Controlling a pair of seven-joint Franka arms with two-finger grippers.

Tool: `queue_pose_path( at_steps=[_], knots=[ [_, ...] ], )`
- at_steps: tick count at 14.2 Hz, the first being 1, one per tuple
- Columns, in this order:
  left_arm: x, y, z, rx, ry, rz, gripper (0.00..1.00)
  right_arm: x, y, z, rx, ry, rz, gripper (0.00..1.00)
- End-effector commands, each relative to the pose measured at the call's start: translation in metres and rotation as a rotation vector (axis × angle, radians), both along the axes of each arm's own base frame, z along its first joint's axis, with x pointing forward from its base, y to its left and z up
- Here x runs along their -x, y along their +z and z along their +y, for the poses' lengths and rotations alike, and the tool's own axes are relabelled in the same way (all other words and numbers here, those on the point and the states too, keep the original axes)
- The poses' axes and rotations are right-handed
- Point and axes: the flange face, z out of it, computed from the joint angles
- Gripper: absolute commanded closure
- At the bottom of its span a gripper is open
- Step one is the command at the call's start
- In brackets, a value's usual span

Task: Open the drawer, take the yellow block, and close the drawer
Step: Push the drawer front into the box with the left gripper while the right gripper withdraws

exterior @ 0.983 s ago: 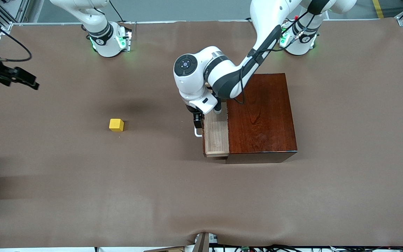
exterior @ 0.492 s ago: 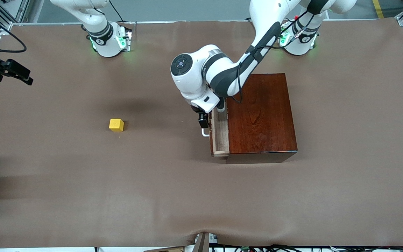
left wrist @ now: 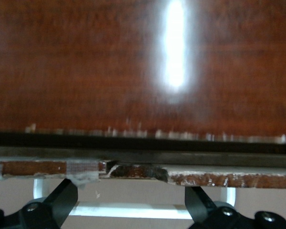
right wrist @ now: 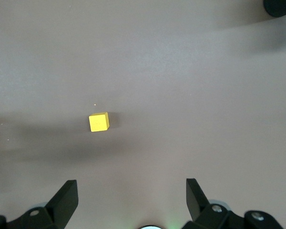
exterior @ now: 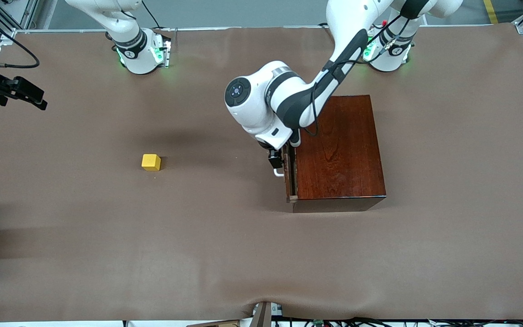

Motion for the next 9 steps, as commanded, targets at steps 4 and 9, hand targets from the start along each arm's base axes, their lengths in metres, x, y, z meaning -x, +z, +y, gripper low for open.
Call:
queue_pose_path(
  at_steps=[4,9],
  knots=[
    [-0.010,-0.025,0.037,-0.150,0.021,0.005,0.00,-0.001,-0.001,-0.003,-0.002,0.055,0.008,0.00],
    [-0.008,-0.022,0.034,-0.154,0.021,0.002,0.00,-0.001,0.004,0.001,-0.033,0.087,-0.001,0.00]
  ],
)
